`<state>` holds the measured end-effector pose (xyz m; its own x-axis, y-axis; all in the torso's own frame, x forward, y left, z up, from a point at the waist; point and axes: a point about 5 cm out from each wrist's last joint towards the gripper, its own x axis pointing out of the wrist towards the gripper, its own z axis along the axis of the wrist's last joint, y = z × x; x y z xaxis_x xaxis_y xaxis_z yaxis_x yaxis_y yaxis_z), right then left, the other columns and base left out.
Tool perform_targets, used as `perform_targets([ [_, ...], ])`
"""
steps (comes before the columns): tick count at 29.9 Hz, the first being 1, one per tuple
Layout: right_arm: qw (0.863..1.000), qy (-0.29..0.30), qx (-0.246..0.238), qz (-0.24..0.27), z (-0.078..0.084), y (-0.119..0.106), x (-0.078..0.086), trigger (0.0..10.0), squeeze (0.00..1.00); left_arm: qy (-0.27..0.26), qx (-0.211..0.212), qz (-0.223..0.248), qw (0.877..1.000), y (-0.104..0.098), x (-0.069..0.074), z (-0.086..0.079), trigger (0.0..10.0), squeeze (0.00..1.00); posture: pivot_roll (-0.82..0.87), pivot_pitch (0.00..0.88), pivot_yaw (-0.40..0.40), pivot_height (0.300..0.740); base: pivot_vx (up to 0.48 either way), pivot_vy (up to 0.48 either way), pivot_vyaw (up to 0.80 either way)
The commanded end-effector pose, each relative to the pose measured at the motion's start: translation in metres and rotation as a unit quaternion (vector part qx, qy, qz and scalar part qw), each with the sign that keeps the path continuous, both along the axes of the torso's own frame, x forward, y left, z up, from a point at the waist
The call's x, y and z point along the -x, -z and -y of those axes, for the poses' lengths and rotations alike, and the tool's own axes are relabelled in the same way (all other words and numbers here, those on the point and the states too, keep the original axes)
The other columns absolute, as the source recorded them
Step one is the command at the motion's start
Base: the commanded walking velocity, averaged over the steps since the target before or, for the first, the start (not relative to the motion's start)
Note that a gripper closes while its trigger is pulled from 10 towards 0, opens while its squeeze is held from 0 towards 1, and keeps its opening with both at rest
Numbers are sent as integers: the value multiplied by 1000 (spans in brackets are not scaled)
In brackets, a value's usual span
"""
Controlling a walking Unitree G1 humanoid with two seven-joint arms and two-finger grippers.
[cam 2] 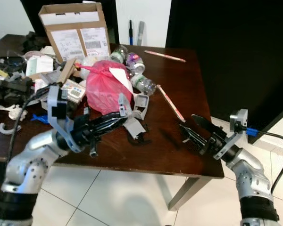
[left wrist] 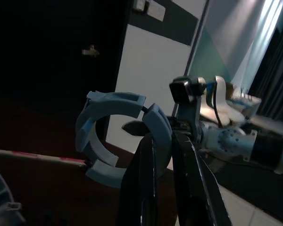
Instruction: Picking trash to rubbish bin
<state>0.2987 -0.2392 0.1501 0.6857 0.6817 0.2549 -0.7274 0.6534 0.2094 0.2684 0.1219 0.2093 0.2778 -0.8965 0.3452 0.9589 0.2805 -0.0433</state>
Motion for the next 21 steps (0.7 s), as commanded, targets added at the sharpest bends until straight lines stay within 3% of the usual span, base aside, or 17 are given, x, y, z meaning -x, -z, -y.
perform_targets([
  [1, 1000, 16, -5, -23, 1, 5, -3, 10000, 0, 12, 9, 3, 1000, 1, 6, 11, 10000, 0, 44, 127, -30, 740, 0, 0, 0],
  [3, 999, 40, -6, -33, 2, 7, -9, 10000, 0, 19, 16, -2, 1000, 3, 9, 16, 10000, 0, 44, 127, -30, 740, 0, 0, 0],
  [15, 993, 92, -55, -38, 14, 4, -18, 10000, 0, 44, 20, -6, 999, 3, 16, 21, 10000, 0, 52, 112, -23, 740, 0, 0, -778],
  [17, 997, 9, -72, 1, 8, -4, -2, 10000, 0, 44, 21, -4, 999, 1, 17, 21, 10000, 0, 53, 112, -19, 740, 0, 0, -800],
  [21, 995, -49, -86, 23, 5, -9, 12, 10000, 0, 43, 23, -4, 999, 0, 17, 21, 10000, 0, 55, 114, -17, 740, 0, 0, -800],
])
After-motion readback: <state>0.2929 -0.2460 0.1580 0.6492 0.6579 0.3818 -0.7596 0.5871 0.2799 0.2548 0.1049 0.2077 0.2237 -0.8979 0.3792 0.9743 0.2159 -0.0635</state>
